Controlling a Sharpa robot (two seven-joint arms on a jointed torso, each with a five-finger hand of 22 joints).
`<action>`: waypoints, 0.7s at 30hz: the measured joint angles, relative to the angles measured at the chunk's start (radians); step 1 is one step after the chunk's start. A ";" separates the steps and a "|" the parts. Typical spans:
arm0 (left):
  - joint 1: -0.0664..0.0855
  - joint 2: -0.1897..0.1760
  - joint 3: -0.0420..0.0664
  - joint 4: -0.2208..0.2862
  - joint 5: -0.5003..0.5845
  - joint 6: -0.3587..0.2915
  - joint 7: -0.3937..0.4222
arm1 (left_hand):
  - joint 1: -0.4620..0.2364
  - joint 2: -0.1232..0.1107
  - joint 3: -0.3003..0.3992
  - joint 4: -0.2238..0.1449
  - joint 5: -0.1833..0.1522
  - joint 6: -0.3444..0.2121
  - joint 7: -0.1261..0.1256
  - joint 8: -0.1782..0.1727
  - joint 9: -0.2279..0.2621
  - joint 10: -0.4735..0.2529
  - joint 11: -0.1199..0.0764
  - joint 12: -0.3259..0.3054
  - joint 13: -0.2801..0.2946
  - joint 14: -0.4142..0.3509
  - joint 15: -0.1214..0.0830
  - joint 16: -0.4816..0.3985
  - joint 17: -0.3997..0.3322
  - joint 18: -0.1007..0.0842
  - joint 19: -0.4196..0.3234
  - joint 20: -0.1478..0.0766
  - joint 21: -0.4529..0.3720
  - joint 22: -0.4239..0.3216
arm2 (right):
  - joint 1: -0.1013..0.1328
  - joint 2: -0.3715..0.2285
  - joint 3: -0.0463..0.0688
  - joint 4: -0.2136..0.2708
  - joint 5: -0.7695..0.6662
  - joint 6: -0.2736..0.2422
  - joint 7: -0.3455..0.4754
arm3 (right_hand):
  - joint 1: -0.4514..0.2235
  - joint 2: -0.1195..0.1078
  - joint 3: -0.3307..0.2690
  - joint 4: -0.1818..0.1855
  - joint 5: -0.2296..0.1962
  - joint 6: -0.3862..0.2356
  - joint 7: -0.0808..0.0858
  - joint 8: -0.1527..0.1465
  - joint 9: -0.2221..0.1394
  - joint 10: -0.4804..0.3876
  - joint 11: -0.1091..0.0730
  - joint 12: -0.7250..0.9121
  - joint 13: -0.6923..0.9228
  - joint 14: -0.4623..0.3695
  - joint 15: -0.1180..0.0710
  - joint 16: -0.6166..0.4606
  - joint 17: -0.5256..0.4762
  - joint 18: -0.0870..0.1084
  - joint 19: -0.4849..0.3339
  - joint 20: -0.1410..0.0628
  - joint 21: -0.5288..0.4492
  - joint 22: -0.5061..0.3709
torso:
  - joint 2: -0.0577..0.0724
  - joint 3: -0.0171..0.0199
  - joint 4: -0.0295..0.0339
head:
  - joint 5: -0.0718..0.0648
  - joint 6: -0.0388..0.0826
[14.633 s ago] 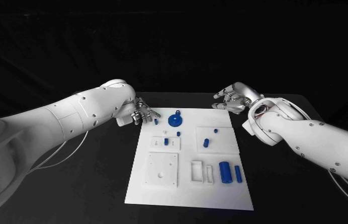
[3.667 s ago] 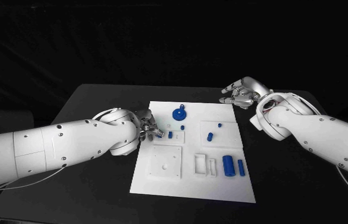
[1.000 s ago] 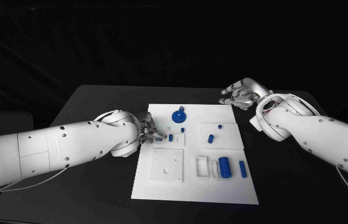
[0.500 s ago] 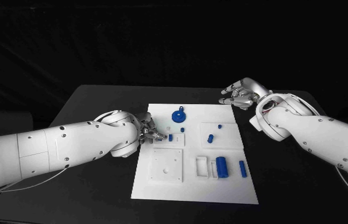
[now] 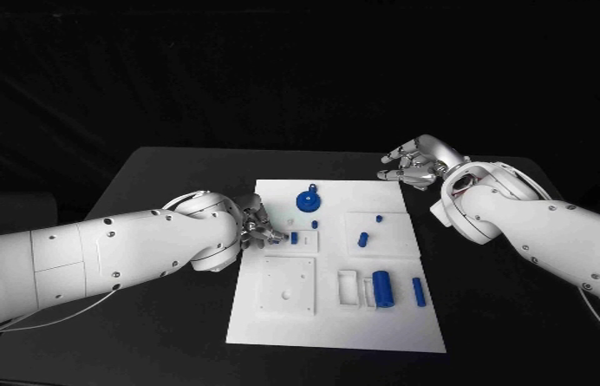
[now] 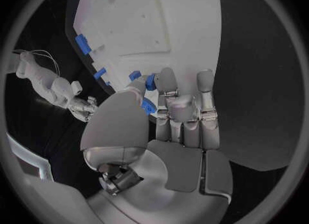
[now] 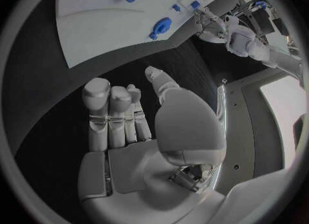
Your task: Assemble the parts on the task board
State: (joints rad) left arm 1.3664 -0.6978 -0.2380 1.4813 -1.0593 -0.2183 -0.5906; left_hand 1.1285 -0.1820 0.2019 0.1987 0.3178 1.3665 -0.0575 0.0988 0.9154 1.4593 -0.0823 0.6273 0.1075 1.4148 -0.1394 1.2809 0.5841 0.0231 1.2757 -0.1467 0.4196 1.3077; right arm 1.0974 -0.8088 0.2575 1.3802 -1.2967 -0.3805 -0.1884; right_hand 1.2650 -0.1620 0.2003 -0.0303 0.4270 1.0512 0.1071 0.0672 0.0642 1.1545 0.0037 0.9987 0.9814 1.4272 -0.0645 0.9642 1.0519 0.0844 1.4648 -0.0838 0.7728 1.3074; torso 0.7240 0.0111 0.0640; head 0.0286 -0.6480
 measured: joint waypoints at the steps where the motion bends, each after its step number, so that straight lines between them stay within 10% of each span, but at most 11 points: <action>1: 0.000 0.000 0.000 0.000 0.000 0.000 0.000 | -0.001 -0.001 0.000 0.000 -0.018 0.000 0.000 0.000 0.000 0.000 0.000 0.000 0.000 0.000 0.000 0.000 0.000 0.000 0.000 0.000 0.000 0.000 | 0.000 0.000 0.000 0.000 0.000 0.000 0.000 | 0.000 0.000 0.000 0.000 0.000 0.000 0.000 0.000 0.000 0.000 0.000 0.000 0.000 0.000 0.000 0.000 0.000 0.000 0.000 0.000 0.000 0.000 | 0.000 0.0001 -0.0001 | 0.000 0.000; 16: 0.000 0.000 0.000 -0.004 0.001 0.000 -0.001 | -0.017 -0.017 -0.032 0.022 -0.133 0.004 0.004 0.000 0.004 0.000 0.000 0.000 0.000 0.000 0.000 -0.003 -0.004 0.000 0.000 0.000 -0.003 0.000 | 0.000 0.000 0.000 0.000 0.000 0.000 0.000 | 0.000 0.000 -0.003 0.003 0.000 0.000 0.000 0.000 0.000 0.000 0.000 0.000 0.000 0.000 0.000 -0.004 -0.001 0.000 0.000 0.000 0.000 0.000 | 0.000 0.0002 -0.0004 | -0.001 0.000; 21: 0.000 -0.001 0.000 -0.004 0.001 0.000 -0.001 | -0.009 -0.008 -0.140 0.054 -0.063 0.004 0.004 0.000 0.005 0.000 0.000 -0.004 0.000 0.000 0.000 -0.004 -0.007 0.000 0.004 0.004 -0.004 0.000 | 0.000 0.000 0.000 0.000 0.000 0.000 0.000 | 0.000 0.000 -0.003 0.003 0.000 0.000 0.000 0.000 0.000 0.000 0.000 0.000 0.000 0.000 0.000 -0.004 -0.001 0.000 0.000 0.000 -0.001 0.000 | 0.000 -0.0002 -0.0003 | -0.002 0.000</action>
State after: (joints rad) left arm 1.3661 -0.6984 -0.2380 1.4769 -1.0579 -0.2183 -0.5918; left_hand 1.1200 -0.1905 0.0618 0.2529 0.2546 1.3702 -0.0540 0.0987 0.9203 1.4593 -0.0823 0.6231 0.1076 1.4148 -0.1393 1.2771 0.5776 0.0229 1.2795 -0.1430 0.4154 1.3075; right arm 1.0973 -0.8089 0.2575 1.3804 -1.2963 -0.3806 -0.1882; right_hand 1.2650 -0.1620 0.1973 -0.0273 0.4270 1.0512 0.1071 0.0673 0.0642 1.1545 0.0037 0.9987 0.9815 1.4271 -0.0645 0.9602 1.0508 0.0844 1.4649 -0.0838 0.7722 1.3073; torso 0.7242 0.0109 0.0638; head 0.0270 -0.6485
